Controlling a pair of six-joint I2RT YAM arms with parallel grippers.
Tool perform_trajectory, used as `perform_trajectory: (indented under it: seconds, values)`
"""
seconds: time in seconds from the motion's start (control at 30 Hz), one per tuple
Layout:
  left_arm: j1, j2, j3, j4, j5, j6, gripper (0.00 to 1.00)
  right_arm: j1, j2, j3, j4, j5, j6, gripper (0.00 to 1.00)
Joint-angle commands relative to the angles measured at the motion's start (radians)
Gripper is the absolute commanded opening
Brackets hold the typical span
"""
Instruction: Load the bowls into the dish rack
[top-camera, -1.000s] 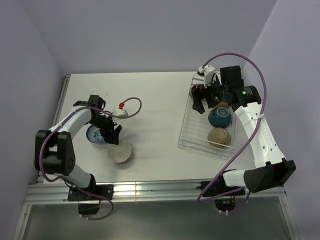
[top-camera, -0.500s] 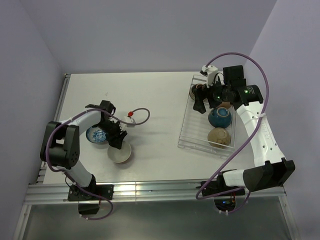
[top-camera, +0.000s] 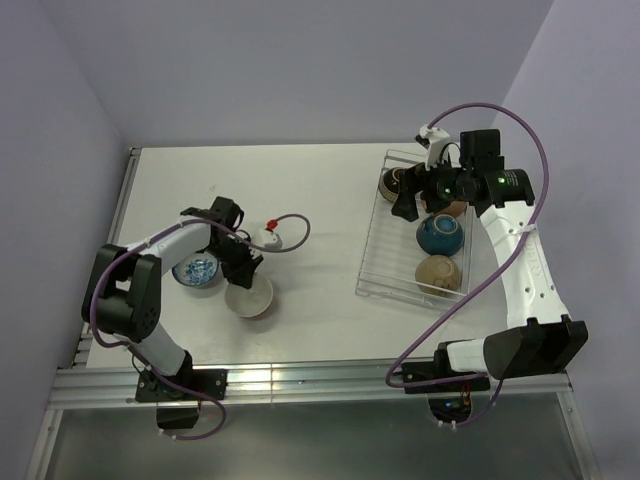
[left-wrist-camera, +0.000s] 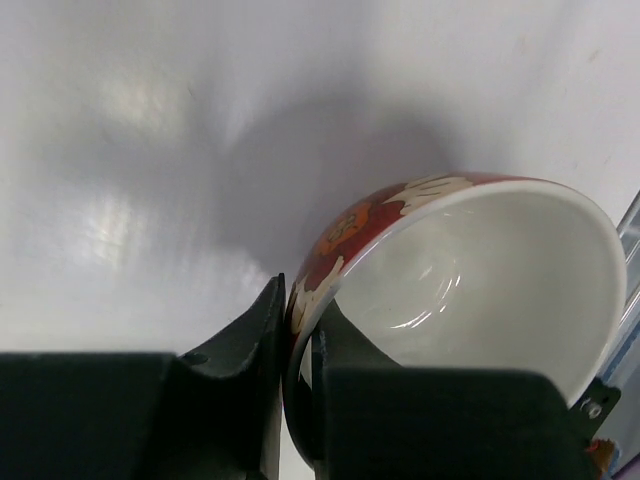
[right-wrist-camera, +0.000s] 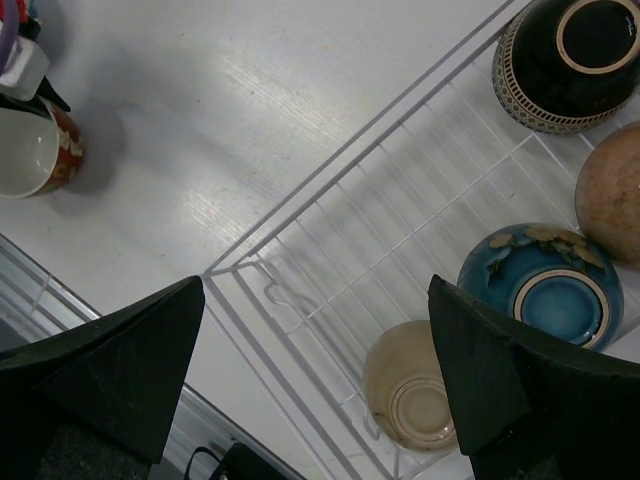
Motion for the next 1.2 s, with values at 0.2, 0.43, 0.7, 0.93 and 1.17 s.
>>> perform_trajectory:
  seconds: [0.2,0.43,0.7,0.93,1.17]
  values:
    - [-0.112,-0.139,0.303,0.225,0.106,-0.443,0.00,-0.026,-0.059,-0.025,0.107,-0.153,0.105,1.00]
    - [-0.172,-0.130,0.397,0.542,0.160,-0.819,0.00,-0.031,-0.086,-0.108,0.324,-0.275,0.331,1.00]
    - [-0.233,-0.067,0.383,1.029,0.275,-1.293,0.00,-0.052,-0.145,-0.184,0.411,-0.404,0.483,1.00]
    - [-0.281,0.037,0.437,1.190,0.267,-1.453,0.00,-0.052,-0.239,-0.302,0.586,-0.453,0.762,1.00]
    - [-0.315,0.107,0.455,1.282,0.267,-1.542,0.00,-0.091,-0.254,-0.322,0.602,-0.470,0.807,1.00]
